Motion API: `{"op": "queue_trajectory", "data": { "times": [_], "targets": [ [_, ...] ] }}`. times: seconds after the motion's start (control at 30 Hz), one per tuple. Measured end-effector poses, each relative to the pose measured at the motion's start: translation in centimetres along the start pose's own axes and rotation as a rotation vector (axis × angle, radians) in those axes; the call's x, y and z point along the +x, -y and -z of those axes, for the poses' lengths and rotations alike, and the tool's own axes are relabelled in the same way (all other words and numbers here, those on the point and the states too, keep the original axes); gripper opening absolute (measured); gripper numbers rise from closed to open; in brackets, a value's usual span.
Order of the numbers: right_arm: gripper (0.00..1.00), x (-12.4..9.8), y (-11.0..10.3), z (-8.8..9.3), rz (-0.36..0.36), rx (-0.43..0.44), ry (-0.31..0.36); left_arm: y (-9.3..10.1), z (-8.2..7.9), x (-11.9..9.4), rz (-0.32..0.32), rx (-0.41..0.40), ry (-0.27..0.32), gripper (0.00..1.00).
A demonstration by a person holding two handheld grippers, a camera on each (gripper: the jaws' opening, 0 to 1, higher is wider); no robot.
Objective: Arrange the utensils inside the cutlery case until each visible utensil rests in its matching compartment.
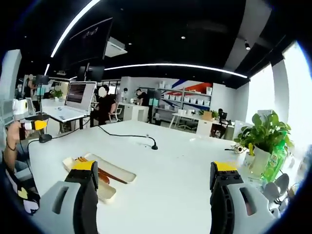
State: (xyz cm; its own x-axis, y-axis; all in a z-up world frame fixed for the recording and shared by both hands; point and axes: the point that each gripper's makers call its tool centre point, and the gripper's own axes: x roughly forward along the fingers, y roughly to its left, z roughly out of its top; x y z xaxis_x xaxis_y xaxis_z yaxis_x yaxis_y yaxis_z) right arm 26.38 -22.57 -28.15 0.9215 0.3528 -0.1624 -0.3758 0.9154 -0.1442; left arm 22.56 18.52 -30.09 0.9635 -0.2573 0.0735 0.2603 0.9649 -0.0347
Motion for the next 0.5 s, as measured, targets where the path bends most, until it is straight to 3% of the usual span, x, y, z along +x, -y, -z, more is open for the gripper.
{"op": "queue_trajectory", "data": {
  "times": [0.27, 0.37, 0.47, 0.5],
  "targets": [
    [0.99, 2.4, -0.3, 1.2, -0.03, 0.018, -0.044, -0.6, 0.5, 0.0, -0.019, 0.033, -0.024, 1.0],
    [0.99, 2.8, -1.7, 1.3, -0.062, -0.037, -0.075, -1.2, -0.4, -0.6, -0.07, 0.105, -0.001, 1.0],
    [0.98, 3.2, -2.8, 1.1, -0.099, -0.084, -0.096, -1.1, -0.9, -0.8, -0.069, 0.119, 0.011, 1.0],
    [0.98, 3.6, -3.2, 0.2, -0.123, -0.149, -0.059, -1.1, -1.0, -0.8, -0.067, 0.115, 0.018, 1.0]
  ]
}}
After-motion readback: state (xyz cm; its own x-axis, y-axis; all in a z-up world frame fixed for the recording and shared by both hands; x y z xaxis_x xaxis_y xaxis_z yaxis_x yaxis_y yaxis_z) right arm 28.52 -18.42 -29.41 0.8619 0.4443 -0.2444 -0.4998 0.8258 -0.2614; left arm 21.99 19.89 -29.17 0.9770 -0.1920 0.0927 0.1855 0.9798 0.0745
